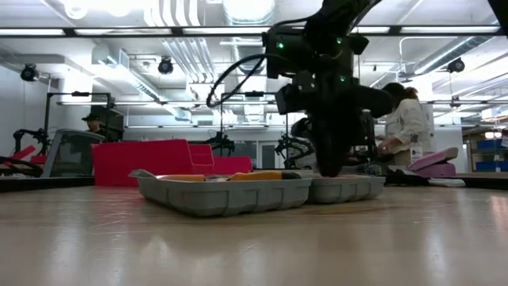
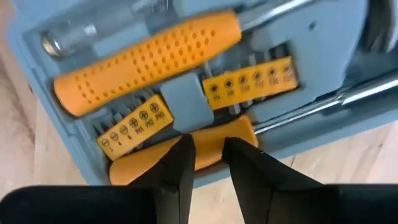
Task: Prefit tool cases
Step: Adjust the tools to fit the prefit tool case
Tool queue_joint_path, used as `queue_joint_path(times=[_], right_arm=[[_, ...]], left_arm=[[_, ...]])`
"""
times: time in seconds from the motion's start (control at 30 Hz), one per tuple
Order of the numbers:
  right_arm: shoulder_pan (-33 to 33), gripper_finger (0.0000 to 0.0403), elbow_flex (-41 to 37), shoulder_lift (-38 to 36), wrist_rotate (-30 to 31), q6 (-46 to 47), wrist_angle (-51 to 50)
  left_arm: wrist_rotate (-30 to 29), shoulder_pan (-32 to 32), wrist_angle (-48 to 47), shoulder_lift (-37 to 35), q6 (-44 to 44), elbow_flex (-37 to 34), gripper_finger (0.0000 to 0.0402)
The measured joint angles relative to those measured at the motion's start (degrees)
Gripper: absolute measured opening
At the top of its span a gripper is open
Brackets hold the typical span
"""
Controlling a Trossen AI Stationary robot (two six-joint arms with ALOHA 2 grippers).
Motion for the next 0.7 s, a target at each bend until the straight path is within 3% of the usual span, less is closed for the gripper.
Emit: queue_joint_path(times=[0.4, 0.7], right_arm=[[0.0, 0.0083, 7.4, -1.6, 1.4, 0.7, -5.7], [-0.1, 0.0064, 7.4, -1.3, 1.4, -1.6, -7.0]], left_arm=[[0.0, 0.0, 0.0, 0.0, -0.3, 0.0, 0.0066], [0.1, 0.0, 0.0, 0.0, -0.3, 0.0, 0.0066]])
